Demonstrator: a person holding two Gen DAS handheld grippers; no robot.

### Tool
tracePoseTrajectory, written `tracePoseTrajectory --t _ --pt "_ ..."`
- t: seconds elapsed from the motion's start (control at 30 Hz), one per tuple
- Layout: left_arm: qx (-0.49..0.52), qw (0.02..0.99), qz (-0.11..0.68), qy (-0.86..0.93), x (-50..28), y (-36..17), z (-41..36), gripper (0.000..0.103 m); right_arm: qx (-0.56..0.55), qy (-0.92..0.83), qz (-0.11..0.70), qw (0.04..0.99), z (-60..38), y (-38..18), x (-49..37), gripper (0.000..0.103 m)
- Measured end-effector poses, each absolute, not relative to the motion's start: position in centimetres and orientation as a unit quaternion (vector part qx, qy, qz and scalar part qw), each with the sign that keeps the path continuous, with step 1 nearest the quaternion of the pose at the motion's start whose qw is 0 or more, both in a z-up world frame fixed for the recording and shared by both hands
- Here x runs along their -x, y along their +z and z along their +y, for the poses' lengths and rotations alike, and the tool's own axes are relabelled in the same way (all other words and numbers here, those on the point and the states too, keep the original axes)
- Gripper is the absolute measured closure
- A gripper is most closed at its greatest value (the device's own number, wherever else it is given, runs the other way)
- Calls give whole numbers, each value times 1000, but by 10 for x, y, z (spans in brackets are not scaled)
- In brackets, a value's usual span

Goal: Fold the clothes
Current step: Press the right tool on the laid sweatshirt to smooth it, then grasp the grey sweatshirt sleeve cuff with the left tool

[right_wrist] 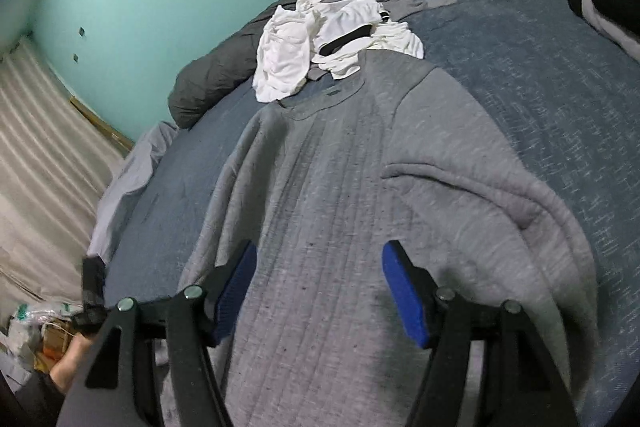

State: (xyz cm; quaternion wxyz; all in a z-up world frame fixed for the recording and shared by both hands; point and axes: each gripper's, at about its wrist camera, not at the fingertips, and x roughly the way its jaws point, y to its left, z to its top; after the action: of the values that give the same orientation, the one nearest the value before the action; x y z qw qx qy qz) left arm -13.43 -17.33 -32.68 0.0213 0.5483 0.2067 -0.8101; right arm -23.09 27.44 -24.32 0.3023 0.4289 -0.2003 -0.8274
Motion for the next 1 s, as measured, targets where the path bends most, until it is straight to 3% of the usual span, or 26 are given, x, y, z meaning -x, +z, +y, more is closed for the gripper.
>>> tracePoseTrajectory --t 0.23,0.27,0.3,0.33,0.4,0.5,0.63,0.77,0.8,0.83,0.9,1.0 --pt "-560 5 209 -802 128 -335 -149 45 -420 -827 -209 310 275 -246 232 37" --pt "-563 4 200 -802 128 -334 -143 49 -419 -827 -209 310 275 -246 233 37" --pt "-567 3 191 -801 129 -334 -138 69 -419 -828 -208 310 276 -246 233 37" --pt "-569 2 178 -803 130 -331 -131 83 -418 -828 -208 310 276 -246 233 37" --pt "-568 0 152 -809 133 -322 -117 90 -415 -829 -212 309 279 -245 234 37" --pt "-555 0 134 -821 139 -303 -102 93 -412 -830 -218 307 283 -244 235 37" --pt "-550 -9 112 -828 151 -290 -70 93 -410 -829 -226 305 289 -244 237 37" --pt "-571 -8 116 -812 159 -310 -53 92 -409 -828 -233 305 291 -244 237 37" --pt "-571 -15 130 -810 157 -311 -53 85 -409 -827 -234 305 292 -244 237 37" --pt "-570 -22 144 -809 156 -310 -54 68 -410 -827 -235 306 292 -244 238 37" --pt "-562 -33 158 -811 152 -304 -55 53 -410 -825 -238 306 293 -244 238 37" --pt "-542 -33 157 -825 140 -280 -66 53 -410 -825 -241 305 295 -245 240 37"
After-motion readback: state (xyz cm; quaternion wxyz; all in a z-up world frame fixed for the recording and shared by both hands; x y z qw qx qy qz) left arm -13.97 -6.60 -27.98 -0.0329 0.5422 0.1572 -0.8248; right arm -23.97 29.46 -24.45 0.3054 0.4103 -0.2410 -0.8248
